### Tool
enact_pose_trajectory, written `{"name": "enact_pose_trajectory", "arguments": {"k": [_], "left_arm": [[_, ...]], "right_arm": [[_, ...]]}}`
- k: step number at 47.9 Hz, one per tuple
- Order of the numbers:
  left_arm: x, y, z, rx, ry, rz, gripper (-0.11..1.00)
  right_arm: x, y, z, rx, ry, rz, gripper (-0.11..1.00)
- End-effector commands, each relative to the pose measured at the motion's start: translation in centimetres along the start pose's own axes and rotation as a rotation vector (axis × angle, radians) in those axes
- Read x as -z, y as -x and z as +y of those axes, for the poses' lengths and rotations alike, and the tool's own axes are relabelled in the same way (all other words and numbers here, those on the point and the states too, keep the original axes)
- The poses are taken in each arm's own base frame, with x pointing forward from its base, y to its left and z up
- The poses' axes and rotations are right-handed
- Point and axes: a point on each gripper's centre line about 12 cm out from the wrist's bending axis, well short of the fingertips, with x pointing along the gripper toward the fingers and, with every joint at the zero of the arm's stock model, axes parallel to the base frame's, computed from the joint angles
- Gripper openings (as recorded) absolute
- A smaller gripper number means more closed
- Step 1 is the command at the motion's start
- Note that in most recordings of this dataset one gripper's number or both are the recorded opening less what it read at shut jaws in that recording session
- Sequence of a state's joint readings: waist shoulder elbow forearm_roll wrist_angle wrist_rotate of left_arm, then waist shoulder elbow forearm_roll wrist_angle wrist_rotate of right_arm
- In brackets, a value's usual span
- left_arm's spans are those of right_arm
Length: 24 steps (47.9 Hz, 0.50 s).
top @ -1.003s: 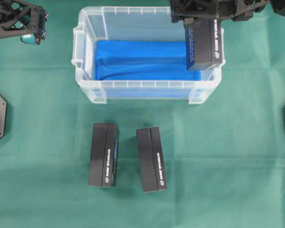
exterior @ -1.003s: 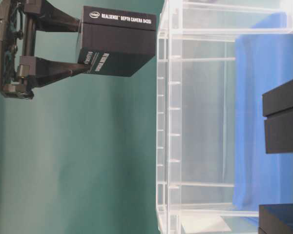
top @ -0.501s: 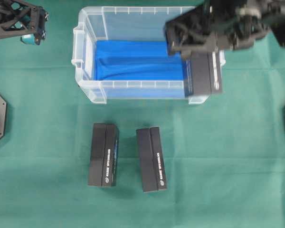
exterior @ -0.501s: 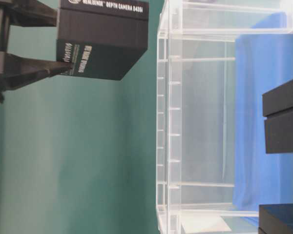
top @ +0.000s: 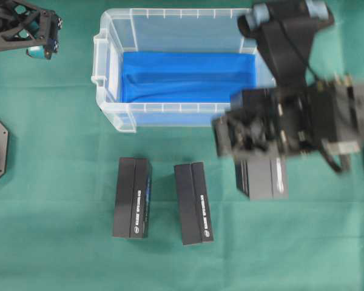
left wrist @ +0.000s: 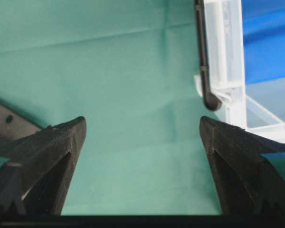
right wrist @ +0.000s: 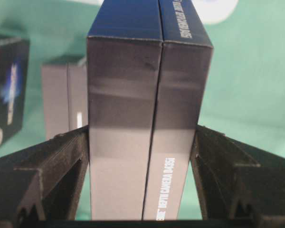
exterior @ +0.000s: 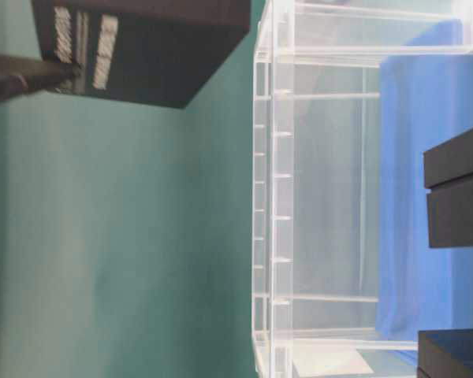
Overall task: Take out the box from the case.
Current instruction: 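Carry the box forward and set it on the cloth right of the middle box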
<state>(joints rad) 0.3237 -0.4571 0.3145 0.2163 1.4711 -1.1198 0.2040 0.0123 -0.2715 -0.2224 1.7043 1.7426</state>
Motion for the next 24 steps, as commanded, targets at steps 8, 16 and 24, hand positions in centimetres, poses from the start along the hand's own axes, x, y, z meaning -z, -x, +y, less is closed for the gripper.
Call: {"name": "enact_pose_trajectory", "arguments": {"k": [8, 16, 24], "left_arm": [[-0.1, 0.7, 0.0, 0.022, 0.0, -0.014, 0.96], [-0.1, 0.5, 0.0, 0.017, 0.004, -0.011, 0.96], [-0.1, 0.6, 0.1, 0.017, 0.004, -0.011, 0.96]], "right_arm": [[3.9, 2.8, -1.1, -0.074, -0.018, 0.033, 0.67], [4.9, 3.0, -1.3, -0.075, -0.015, 0.039, 0.67], [5.0, 2.8, -1.3, -0.064, -0.012, 0.035, 0.67]]}}
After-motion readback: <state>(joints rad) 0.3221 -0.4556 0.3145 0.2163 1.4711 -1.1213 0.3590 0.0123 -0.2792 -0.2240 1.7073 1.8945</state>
